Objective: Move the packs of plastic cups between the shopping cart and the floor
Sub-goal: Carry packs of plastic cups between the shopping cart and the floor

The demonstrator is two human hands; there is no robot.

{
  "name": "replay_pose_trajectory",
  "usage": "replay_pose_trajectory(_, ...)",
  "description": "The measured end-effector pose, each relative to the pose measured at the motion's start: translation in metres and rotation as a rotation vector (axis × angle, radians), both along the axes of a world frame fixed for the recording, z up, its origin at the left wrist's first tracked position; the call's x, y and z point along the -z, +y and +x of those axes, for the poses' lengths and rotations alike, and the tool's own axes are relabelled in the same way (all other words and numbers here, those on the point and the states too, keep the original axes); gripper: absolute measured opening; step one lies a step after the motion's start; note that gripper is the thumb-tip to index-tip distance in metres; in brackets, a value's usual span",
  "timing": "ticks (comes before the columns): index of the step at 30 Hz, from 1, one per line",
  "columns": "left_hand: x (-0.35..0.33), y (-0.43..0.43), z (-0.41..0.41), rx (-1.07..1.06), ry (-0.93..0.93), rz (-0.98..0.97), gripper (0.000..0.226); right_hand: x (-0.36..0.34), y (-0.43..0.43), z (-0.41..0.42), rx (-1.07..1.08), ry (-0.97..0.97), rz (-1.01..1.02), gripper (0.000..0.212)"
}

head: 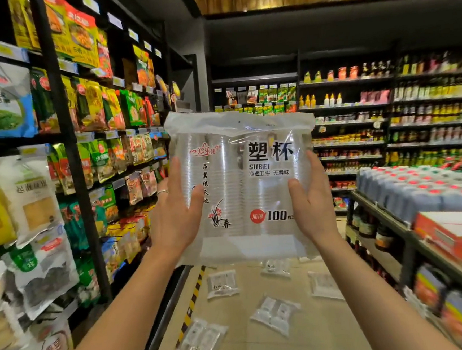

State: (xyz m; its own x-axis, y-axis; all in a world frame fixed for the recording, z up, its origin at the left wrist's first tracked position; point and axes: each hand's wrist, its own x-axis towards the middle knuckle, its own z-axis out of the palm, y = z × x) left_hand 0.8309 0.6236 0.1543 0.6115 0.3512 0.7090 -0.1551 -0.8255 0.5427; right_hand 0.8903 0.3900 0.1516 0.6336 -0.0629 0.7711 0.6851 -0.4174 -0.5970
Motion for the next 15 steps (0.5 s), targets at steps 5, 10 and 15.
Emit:
replay_pose_trajectory(5, 0.004, -0.041, 0.034, 0.185, -0.012, 0.005, 0.069, 0.003, -0.047, -0.007, 0.175, 0.002, -0.007, 0.066)
replay_pose_trajectory(10, 0.009, -0.087, 0.060, 0.393, -0.044, 0.009, 0.068, 0.006, -0.090, -0.029, 0.389, -0.002, -0.036, 0.064)
replay_pose_trajectory(15, 0.019, -0.135, 0.068, 0.611, -0.062, -0.018, 0.070, 0.015, -0.124, -0.073, 0.614, 0.039, -0.059, 0.066)
